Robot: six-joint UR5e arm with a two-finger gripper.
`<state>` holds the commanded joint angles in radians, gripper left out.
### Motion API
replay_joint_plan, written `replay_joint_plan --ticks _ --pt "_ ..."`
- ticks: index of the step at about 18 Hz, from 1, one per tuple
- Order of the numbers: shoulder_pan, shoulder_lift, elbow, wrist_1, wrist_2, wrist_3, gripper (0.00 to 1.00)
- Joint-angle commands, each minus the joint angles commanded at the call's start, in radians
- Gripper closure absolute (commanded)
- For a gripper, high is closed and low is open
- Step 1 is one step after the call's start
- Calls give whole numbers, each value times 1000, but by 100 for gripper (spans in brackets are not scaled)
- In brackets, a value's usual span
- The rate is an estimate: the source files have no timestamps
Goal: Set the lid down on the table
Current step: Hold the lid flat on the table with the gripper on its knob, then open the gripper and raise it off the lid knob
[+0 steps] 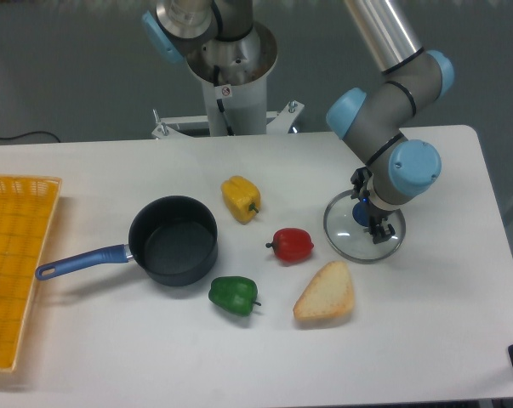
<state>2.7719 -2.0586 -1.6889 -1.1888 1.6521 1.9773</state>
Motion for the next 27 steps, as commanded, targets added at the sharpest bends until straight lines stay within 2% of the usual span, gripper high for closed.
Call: replay_joint_plan --ticks 10,18,21,27 --pt "-2 44 -9 -5 3 15 15" --pt "-2 86 -8 -5 3 12 1" --pt "-8 97 3 -6 0 -1 0" --pt "-44 97 61 -2 -9 -149 0"
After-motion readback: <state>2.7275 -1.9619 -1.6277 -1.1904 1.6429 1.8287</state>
